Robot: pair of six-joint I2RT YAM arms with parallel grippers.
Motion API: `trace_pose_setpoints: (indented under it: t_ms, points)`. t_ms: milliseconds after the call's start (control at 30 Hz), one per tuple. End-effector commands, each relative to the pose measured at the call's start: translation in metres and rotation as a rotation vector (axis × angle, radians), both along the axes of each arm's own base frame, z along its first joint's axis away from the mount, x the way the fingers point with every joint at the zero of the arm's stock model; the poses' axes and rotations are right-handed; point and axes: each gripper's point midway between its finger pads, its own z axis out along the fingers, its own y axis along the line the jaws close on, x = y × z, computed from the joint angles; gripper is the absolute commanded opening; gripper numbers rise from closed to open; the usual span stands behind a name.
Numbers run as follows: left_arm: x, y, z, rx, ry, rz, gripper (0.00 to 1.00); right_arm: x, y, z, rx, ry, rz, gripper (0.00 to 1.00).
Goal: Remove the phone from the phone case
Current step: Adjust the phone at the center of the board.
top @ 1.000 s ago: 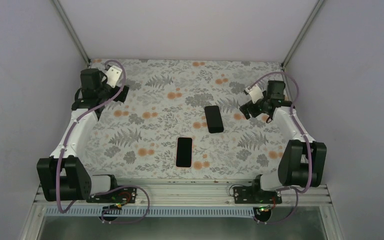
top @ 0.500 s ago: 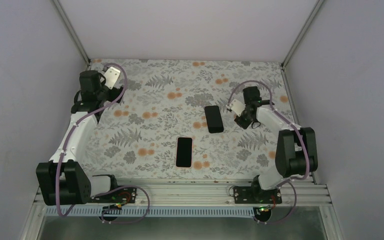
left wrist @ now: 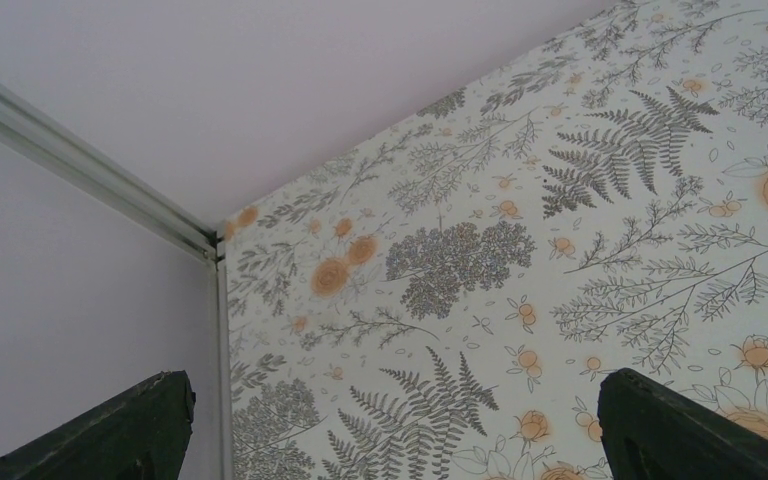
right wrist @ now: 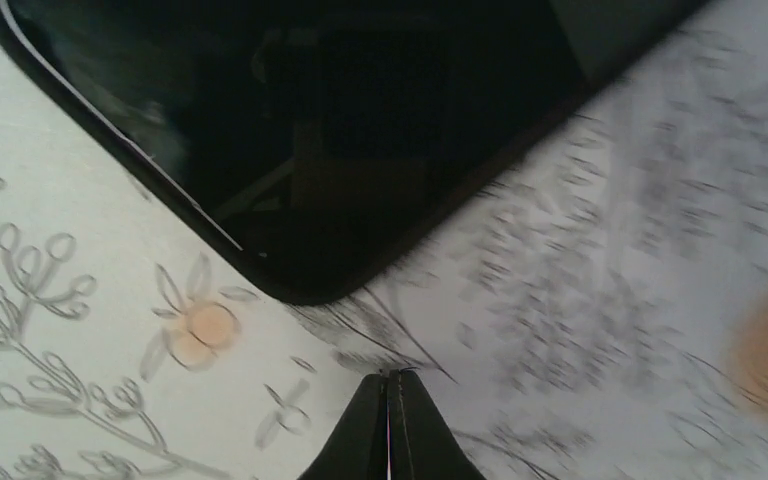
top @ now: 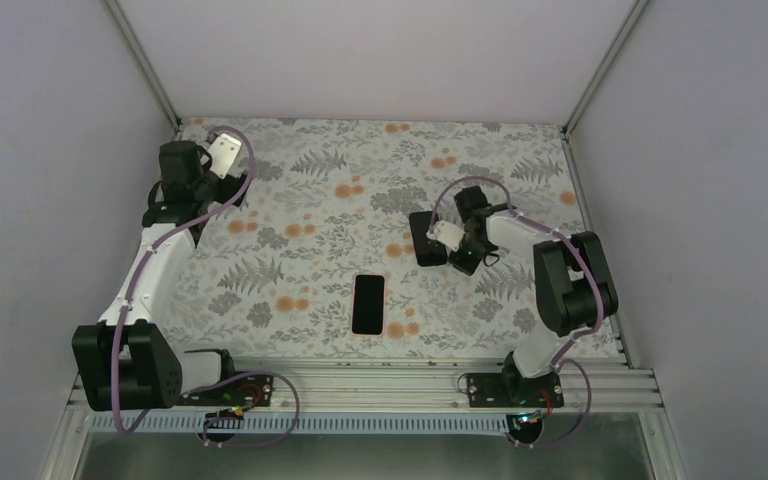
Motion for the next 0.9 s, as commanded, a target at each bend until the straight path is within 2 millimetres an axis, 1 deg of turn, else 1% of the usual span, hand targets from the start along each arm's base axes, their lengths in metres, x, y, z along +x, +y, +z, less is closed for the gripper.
trace_pose_setpoints:
  t_ms: [0, 233, 367, 467, 567, 667, 767, 867]
  points:
    - [-0.001, -0.001, 0.005, 0.000, -0.018, -0.012, 1.00, -0.010, 0.022, -0.013, 0.034, 0.072, 0.029, 0.04]
    - [-0.001, -0.003, 0.001, -0.010, -0.013, -0.017, 1.00, -0.023, 0.058, -0.022, 0.078, 0.119, 0.109, 0.04]
    - [-0.001, -0.002, 0.000, -0.010, -0.015, -0.012, 1.00, -0.016, 0.078, -0.025, 0.081, 0.092, 0.140, 0.04]
    - [-0.001, -0.001, -0.001, -0.005, -0.016, -0.006, 1.00, -0.004, 0.096, -0.021, 0.099, 0.056, 0.161, 0.04]
    - [-0.002, 0.000, 0.000, -0.003, -0.020, -0.001, 1.00, 0.014, 0.116, -0.018, 0.118, 0.022, 0.175, 0.04]
    - [-0.002, 0.003, 0.000, 0.002, -0.022, 0.009, 1.00, 0.040, 0.139, -0.009, 0.154, -0.011, 0.178, 0.04]
    - [-0.004, 0.006, 0.000, 0.007, -0.024, 0.020, 1.00, 0.059, 0.159, -0.001, 0.204, -0.008, 0.177, 0.04]
    - [-0.008, 0.009, -0.003, 0.017, -0.023, 0.029, 1.00, 0.064, 0.175, 0.012, 0.256, 0.034, 0.187, 0.04]
